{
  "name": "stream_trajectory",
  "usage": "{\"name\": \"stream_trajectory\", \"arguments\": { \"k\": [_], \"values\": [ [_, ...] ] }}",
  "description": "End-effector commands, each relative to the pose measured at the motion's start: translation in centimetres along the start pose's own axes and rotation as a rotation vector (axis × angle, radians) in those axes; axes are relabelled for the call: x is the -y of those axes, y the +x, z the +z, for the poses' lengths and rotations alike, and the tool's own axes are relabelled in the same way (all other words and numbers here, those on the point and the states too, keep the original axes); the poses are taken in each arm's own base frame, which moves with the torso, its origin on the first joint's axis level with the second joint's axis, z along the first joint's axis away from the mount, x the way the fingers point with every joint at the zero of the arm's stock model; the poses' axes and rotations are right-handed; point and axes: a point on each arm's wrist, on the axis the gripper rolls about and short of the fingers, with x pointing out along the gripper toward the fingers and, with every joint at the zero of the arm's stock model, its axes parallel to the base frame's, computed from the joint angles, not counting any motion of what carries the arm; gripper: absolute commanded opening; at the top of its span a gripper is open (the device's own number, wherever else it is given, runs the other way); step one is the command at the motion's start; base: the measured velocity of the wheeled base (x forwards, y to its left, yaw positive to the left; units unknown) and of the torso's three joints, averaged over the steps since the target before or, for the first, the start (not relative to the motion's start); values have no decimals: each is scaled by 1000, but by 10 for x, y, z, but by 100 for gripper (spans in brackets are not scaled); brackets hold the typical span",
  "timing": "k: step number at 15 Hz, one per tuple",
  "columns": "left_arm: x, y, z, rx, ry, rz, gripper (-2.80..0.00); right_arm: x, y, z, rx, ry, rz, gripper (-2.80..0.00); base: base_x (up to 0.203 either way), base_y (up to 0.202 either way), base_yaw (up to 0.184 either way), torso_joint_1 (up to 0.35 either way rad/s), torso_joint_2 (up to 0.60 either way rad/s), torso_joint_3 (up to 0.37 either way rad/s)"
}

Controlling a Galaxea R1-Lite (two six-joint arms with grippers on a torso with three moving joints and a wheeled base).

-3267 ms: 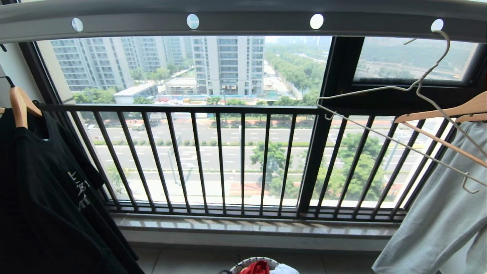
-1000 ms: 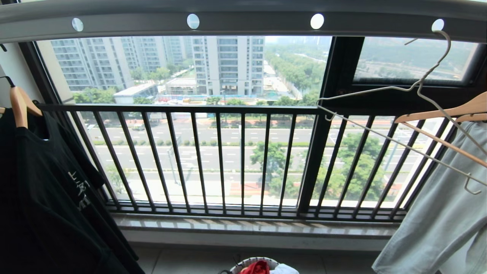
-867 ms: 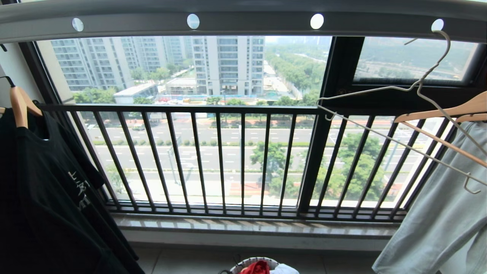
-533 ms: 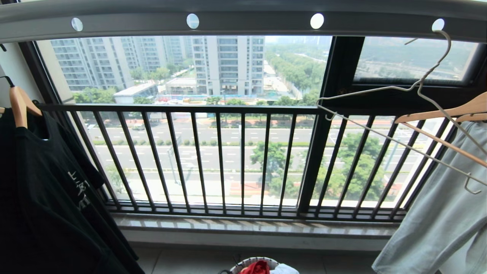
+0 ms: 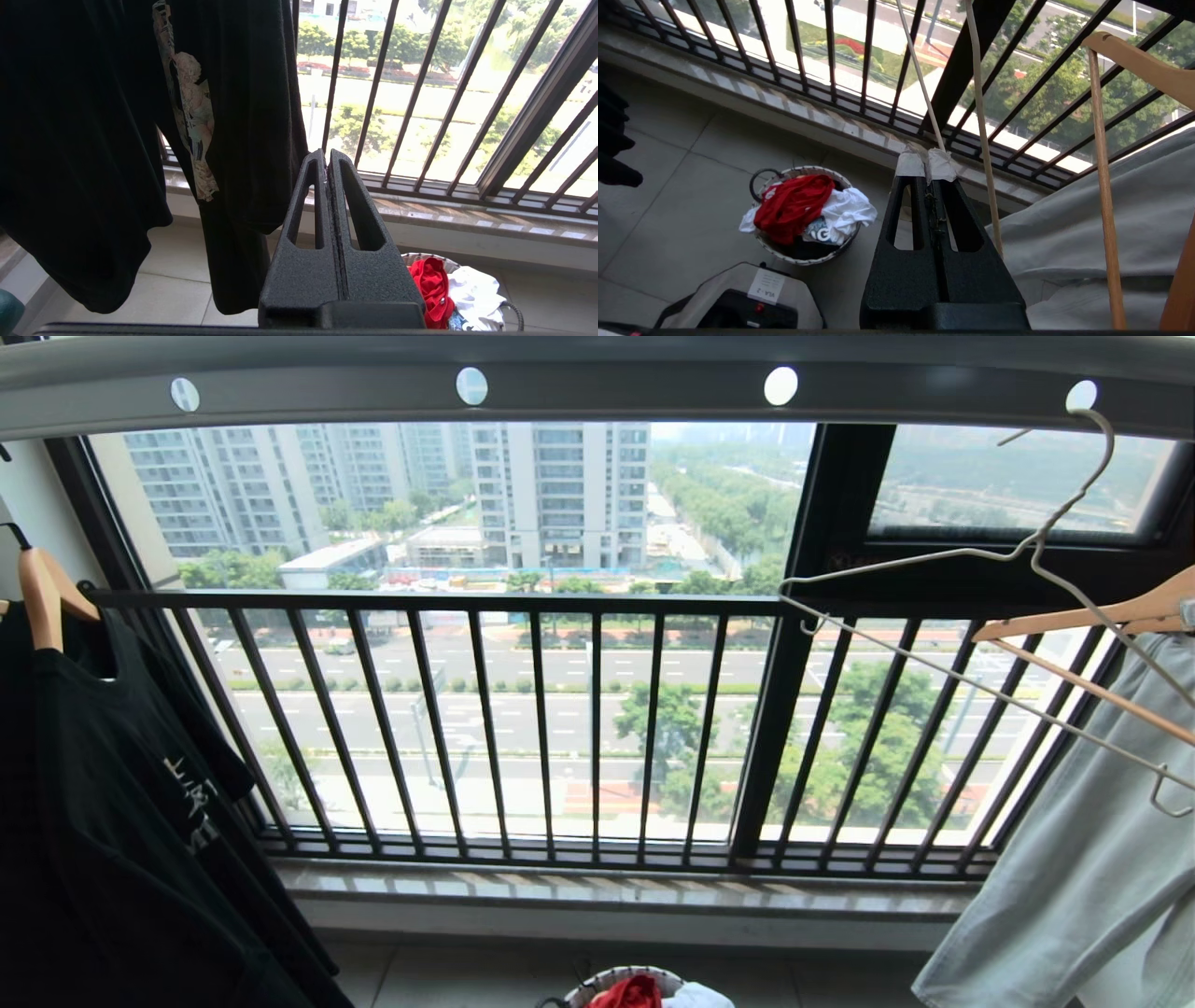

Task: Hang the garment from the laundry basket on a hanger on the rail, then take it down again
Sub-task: Pick up the clothes rack on the clothesline

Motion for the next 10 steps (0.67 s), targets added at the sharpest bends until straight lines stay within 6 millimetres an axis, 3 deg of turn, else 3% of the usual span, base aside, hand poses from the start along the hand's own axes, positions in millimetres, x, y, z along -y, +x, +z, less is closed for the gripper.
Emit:
{"name": "stream_trajectory", "arguments": {
  "k": [1, 4, 5, 10],
  "values": [
    [0, 0, 0, -1, -1, 0, -280, 1, 3, 1, -87, -21, 50, -280, 0, 0, 0, 0, 0, 0],
    [0, 0, 0, -1, -1, 2, -280, -1, 0, -4, -127, -94, 68, -280, 0, 0, 0, 0, 0, 0],
    [0, 0, 0, 0, -1, 0, -280, 0, -2, -5, -128, -119, 61, 0, 0, 0, 0, 0, 0, 0],
    [0, 0, 0, 1, -1, 2, -280, 19, 15, -6, -180, -94, -4, 0, 0, 0, 0, 0, 0, 0]
  ]
}}
